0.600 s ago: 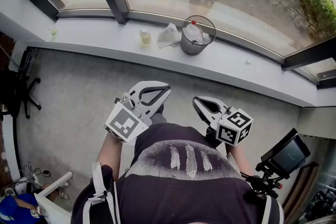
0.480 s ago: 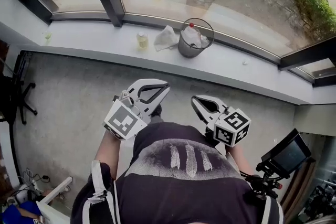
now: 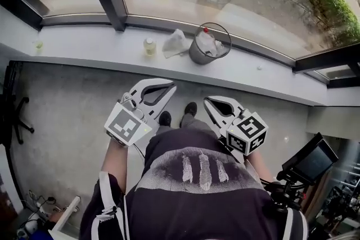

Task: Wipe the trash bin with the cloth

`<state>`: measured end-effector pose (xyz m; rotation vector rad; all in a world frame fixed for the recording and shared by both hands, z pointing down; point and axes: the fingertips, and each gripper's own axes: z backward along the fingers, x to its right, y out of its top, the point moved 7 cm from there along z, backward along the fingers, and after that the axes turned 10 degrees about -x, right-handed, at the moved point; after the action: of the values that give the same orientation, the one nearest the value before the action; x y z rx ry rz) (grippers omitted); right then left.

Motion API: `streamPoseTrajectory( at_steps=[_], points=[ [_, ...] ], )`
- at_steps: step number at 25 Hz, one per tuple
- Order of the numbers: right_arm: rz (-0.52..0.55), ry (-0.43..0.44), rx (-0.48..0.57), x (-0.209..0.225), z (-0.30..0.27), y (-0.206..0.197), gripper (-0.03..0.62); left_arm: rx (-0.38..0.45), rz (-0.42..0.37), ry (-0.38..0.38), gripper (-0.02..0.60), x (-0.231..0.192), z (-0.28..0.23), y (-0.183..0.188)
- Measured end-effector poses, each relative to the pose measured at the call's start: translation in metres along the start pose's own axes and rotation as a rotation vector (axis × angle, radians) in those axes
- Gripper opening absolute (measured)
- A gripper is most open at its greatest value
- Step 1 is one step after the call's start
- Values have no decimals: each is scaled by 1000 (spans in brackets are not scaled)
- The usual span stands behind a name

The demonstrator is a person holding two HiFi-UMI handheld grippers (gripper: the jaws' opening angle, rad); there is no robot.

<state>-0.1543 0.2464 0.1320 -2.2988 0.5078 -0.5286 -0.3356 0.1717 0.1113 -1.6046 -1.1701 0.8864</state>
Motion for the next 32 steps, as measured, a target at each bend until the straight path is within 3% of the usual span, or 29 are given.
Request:
streamPoseTrajectory(
  at_steps=[4,10,15,20,25,29,32],
  points=[
    [56,6,-37,10,-12,9,-2,-22,-20,36,-3,-9,-4,0],
    [184,8,-46,24,-42,19,-2,-29,26,120,-3,-22,-3,-7],
    [225,-13,-40,70,-42,40,-2,-86,19,137,-3,-40,-37,11],
    [93,-88,-48,144,-32,25,-2,-201,-54,131,-2,-62,-94,25],
    [-48,-80,-79,218,-23,14,-2,-324,-141,165,-2,-84,-153,32],
    [-119,-49,-91,274,-33,11,-2,-421,-140,178,-2,-110,-200,12],
    [-98,-56,-92,288,-37,16,-2,-509,-173,144,-3,-125,-218,-13]
  ],
)
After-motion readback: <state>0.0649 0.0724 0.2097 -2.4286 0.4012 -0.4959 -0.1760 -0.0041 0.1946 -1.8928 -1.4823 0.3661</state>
